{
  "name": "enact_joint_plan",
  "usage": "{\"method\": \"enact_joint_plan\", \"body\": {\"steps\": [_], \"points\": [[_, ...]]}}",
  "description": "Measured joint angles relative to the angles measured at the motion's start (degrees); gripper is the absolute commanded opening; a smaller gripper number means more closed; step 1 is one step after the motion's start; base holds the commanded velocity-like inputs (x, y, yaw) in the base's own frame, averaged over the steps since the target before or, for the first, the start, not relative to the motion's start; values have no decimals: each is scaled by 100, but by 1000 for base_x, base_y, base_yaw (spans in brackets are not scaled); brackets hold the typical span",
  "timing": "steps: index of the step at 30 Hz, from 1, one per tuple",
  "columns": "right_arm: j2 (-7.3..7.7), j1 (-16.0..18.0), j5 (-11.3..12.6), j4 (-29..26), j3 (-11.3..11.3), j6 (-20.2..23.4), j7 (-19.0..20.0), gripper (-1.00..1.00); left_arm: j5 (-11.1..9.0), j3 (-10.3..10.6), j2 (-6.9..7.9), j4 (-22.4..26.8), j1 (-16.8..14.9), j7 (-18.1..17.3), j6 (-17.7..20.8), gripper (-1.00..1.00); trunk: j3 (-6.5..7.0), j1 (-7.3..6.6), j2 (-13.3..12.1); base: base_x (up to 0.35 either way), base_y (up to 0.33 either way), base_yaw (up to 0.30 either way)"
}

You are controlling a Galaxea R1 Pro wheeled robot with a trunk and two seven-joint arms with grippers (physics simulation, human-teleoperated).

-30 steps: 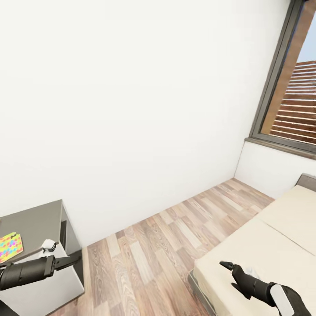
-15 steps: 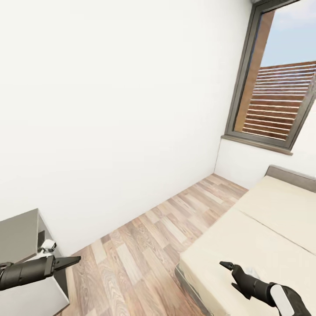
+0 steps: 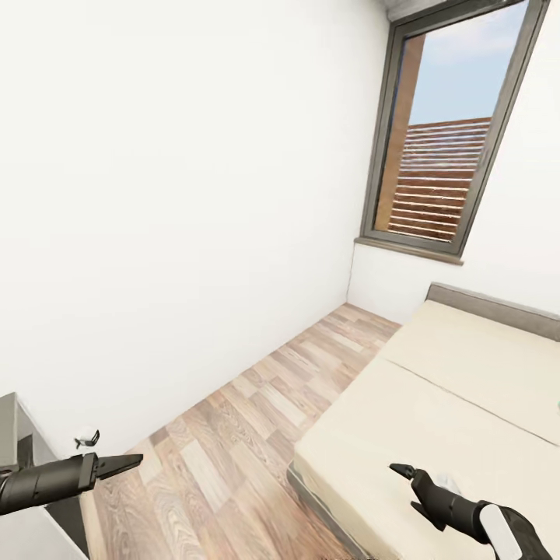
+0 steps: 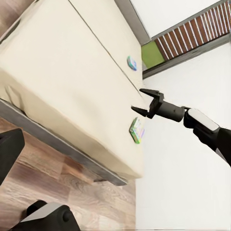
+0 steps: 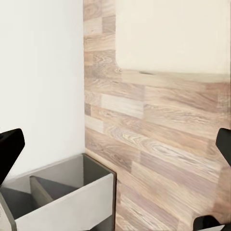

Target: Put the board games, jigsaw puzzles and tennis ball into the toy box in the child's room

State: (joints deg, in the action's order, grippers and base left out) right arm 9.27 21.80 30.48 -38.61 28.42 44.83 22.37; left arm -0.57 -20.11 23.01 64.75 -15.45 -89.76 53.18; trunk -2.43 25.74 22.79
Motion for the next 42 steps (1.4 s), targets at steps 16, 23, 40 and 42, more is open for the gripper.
{"method": "enact_joint_plan", "body": {"steps": [16, 23, 40, 42], "points": [[78, -5, 7, 2, 0, 9, 8, 100, 0, 0, 0, 0, 0, 0, 0, 100, 43, 0, 0, 0, 0, -283], [93, -8, 9, 2, 0, 9, 7, 100, 0, 0, 0, 0, 0, 0, 0, 100, 62, 0, 0, 0, 0, -283], [99, -9, 8, 9, 1, 11, -1, 100, -3, 1, -30, 24, 0, 1, -17, 100, 107, 0, -1, -12, -87, -283], [97, -9, 8, 9, 1, 12, -1, 100, -3, 1, -34, 24, 0, 1, -17, 100, 112, 0, -1, -61, -263, -283]]}}
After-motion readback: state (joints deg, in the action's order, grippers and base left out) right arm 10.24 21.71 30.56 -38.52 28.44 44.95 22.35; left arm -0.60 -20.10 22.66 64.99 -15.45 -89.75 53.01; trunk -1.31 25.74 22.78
